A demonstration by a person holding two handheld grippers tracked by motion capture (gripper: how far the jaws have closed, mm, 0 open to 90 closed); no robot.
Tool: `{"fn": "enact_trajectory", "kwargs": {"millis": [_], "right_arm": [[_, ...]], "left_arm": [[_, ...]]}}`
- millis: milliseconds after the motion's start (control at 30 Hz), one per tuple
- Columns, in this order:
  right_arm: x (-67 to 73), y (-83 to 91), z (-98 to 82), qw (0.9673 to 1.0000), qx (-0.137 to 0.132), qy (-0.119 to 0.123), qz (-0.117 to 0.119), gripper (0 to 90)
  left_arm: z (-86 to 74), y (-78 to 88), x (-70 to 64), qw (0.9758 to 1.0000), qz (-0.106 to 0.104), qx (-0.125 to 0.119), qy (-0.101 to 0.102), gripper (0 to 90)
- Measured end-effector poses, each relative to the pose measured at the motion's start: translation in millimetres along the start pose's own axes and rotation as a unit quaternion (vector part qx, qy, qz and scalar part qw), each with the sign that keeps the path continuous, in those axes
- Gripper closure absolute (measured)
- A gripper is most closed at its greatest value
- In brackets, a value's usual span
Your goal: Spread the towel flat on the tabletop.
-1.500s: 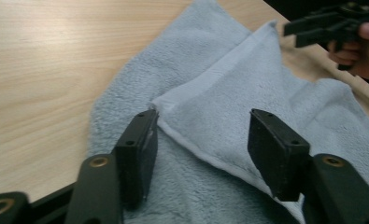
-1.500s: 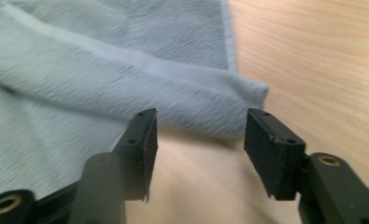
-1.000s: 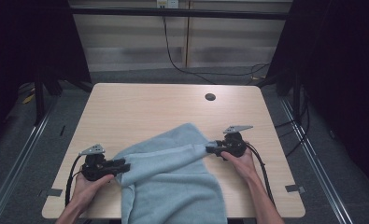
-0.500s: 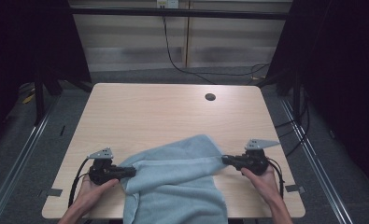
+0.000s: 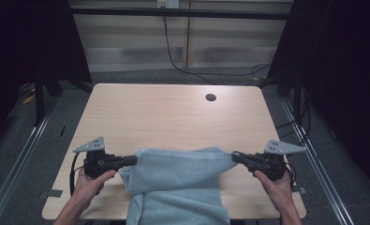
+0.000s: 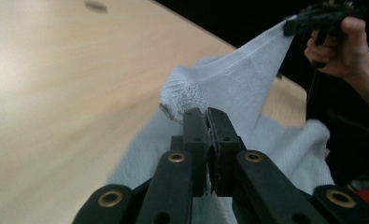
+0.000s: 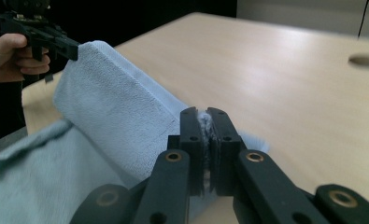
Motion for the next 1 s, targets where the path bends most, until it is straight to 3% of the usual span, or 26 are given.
{"fn": "enact_trajectory", "kwargs": {"millis": [200,367,567,667,767,833,867,933,967,1000], "right_arm": [[-7.8,3.3,46.6,0.9986,-0.049,0.016,-0.009,86.0],[-19.8,10.5,77.5,0.9965,-0.077,0.021,-0.022,86.0],[-35.4,11.2,116.5,0.995,-0.089,0.029,-0.036,85.9],[-48.6,2.8,134.4,0.9945,-0.093,0.019,-0.044,85.9],[-65.3,-10.0,150.3,0.9951,-0.08,0.008,-0.058,85.7],[-78.5,-22.3,158.2,0.9958,-0.06,-0.003,-0.069,83.6],[-86.2,-30.6,160.6,0.9948,-0.042,-0.009,-0.092,77.6],[-95.2,-41.3,159.9,0.9948,-0.015,-0.023,-0.098,59.9],[-97.0,-45.4,157.2,0.9932,0.001,-0.026,-0.113,59.1],[-98.1,-48.6,151.5,0.994,0.006,-0.028,-0.105,58.8]], "left_arm": [[33.2,25.5,7.8,0.9978,0.032,-0.057,-0.001,87.5],[59.7,46.2,17.6,0.9937,0.06,-0.095,-0.002,87.5],[94.1,56.8,32.0,0.9893,0.092,-0.113,-0.007,87.5],[111.0,55.7,45.5,0.9866,0.104,-0.126,0.007,87.5],[123.6,49.7,62.8,0.9851,0.118,-0.124,0.016,87.5],[126.7,42.1,79.5,0.9846,0.134,-0.108,0.027,87.2],[124.7,38.4,88.0,0.984,0.143,-0.099,0.041,86.1],[118.2,34.7,101.1,0.9796,0.169,-0.086,0.067,73.4],[111.9,33.2,105.9,0.9791,0.167,-0.083,0.081,65.7],[107.4,32.5,106.7,0.9779,0.17,-0.088,0.083,65.7]]}}
Point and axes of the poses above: each handheld gripper's, and its own axes: y roughly backward along the jaws, z roughly out of its top, x roughly to its left, the point moved 1 cm from there along -y, roughly forward along the jaws, and after that the axes turned 11 degrees about x, right-handed, at the moved point
